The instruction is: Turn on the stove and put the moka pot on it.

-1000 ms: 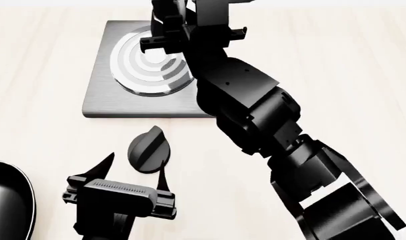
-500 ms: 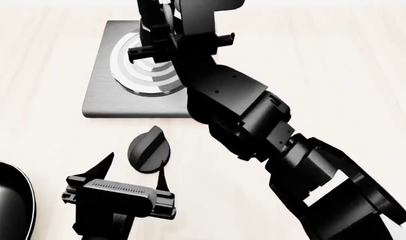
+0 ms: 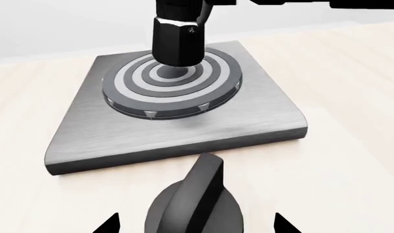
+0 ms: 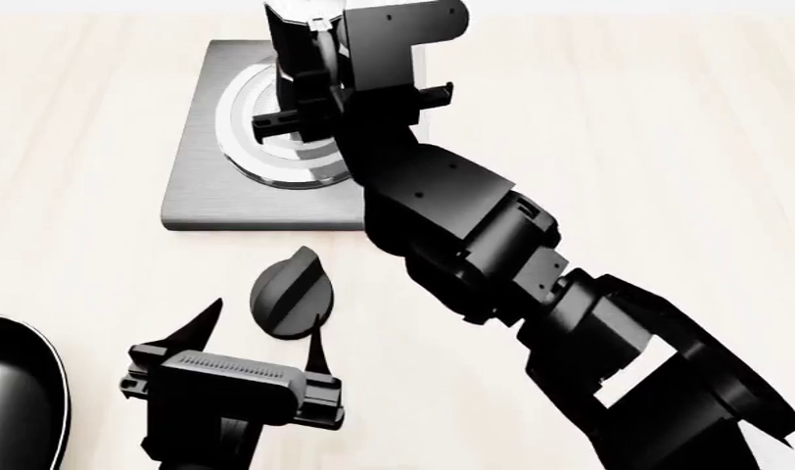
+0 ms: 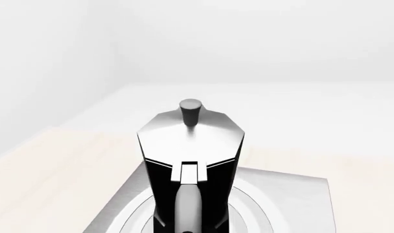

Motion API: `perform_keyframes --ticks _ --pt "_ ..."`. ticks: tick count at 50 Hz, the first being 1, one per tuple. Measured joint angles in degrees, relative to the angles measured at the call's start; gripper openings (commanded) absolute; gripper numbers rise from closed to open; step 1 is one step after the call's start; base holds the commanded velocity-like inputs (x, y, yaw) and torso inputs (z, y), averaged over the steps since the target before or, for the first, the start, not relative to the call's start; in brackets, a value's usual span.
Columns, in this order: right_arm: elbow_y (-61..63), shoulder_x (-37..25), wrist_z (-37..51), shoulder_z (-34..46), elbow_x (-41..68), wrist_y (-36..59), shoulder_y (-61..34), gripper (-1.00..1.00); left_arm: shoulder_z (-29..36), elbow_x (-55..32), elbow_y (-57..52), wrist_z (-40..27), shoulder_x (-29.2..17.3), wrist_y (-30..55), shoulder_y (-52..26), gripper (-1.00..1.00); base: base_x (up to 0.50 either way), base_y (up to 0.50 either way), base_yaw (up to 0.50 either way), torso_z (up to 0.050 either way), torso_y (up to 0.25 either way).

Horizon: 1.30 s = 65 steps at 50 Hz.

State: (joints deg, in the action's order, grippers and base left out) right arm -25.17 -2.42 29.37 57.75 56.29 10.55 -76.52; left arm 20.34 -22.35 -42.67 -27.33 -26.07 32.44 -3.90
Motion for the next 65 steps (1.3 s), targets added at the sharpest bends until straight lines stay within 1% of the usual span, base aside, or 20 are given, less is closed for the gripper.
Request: perform_keyframes --ticks 21,52,53,65 --pt "-2.49 0.30 -0.14 3.86 2.04 -2.80 0.49 -1.00 -0.14 -0.50 -0.28 -0.37 -0.33 0.02 -0.02 1.00 0.00 0.00 0.00 0.000 0.001" --pt "-3.50 0.17 0.42 7.56 3.58 -5.74 -0.48 -1.00 -0.25 -1.13 -0.80 -0.93 -0.81 0.07 -0.12 1.00 0.00 0.00 0.00 0.000 0.000" --pt "-3.52 0.17 0.43 7.65 3.63 -5.80 -0.52 1.00 -0.25 -1.15 -0.82 -0.95 -0.82 0.07 -0.12 1.00 0.00 0.00 0.00 0.000 0.000" --pt "-2.86 -0.07 0.71 8.56 3.86 -6.11 -1.10 1.00 -0.15 -1.34 -1.01 -1.16 -1.00 0.14 -0.14 1.00 0.00 0.00 0.00 0.000 0.000"
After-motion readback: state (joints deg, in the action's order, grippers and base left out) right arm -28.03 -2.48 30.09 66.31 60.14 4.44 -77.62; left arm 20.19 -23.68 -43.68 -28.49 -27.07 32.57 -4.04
